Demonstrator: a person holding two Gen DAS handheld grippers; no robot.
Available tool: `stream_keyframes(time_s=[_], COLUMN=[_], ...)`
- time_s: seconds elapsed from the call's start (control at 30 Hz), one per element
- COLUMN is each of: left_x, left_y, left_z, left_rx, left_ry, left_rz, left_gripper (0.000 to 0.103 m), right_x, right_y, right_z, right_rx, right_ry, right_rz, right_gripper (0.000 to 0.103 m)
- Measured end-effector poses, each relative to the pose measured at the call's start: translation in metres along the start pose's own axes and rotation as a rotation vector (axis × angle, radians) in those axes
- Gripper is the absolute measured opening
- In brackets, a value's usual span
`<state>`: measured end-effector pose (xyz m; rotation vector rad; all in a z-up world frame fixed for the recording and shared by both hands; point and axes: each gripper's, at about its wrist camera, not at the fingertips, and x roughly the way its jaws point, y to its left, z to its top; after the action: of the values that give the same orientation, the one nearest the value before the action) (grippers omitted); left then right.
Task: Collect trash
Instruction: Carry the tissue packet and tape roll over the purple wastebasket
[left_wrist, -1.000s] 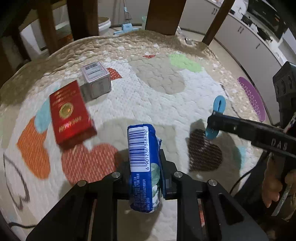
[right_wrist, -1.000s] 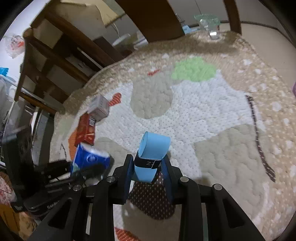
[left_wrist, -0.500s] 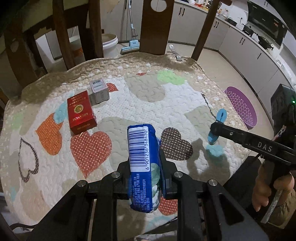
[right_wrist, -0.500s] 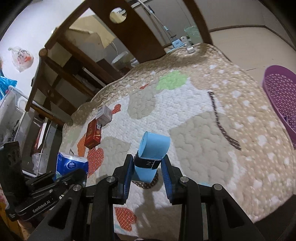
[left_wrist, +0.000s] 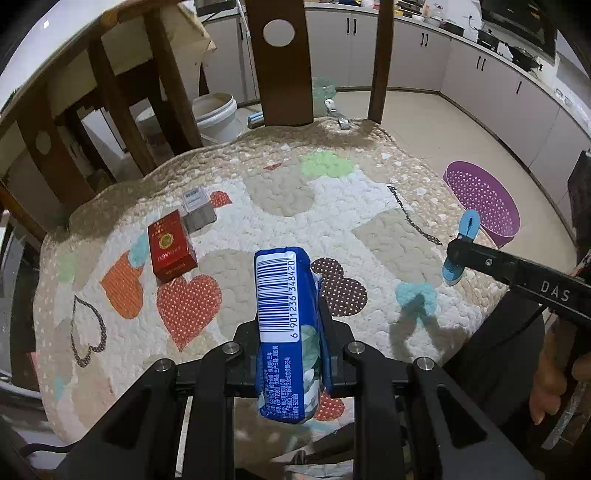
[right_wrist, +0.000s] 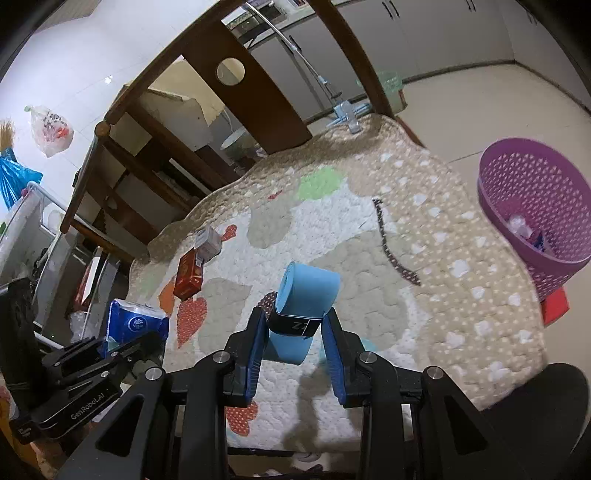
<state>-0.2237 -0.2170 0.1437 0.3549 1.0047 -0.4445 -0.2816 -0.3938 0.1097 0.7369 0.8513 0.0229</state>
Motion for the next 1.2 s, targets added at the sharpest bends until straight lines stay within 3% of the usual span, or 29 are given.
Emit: stream_keyframes(time_s=[0.3,0.67,1.2], left_x=[0.014,0.045,0.060], left_y=[-0.017,-0.034,-0.050], left_z=[0.010,0.022,0.025], left_rx=[0.068,0.110,0.145], left_ry=[0.011,0.078,0.109], left_rz=[0.019,0.027,0.040], left_gripper=[0.021,0.021,0.021], right_x=[-0.009,0.000,-0.018], right_y=[-0.007,-0.047,-0.093], right_z=[0.006,0.015,0.025], right_rx=[-0.016,0.077,0.178], right_ry=[-0.046,-0.047,-0.106], right_rz=[-0.057,-0.060,-0.087], right_gripper=[0.033,0.033,0.033])
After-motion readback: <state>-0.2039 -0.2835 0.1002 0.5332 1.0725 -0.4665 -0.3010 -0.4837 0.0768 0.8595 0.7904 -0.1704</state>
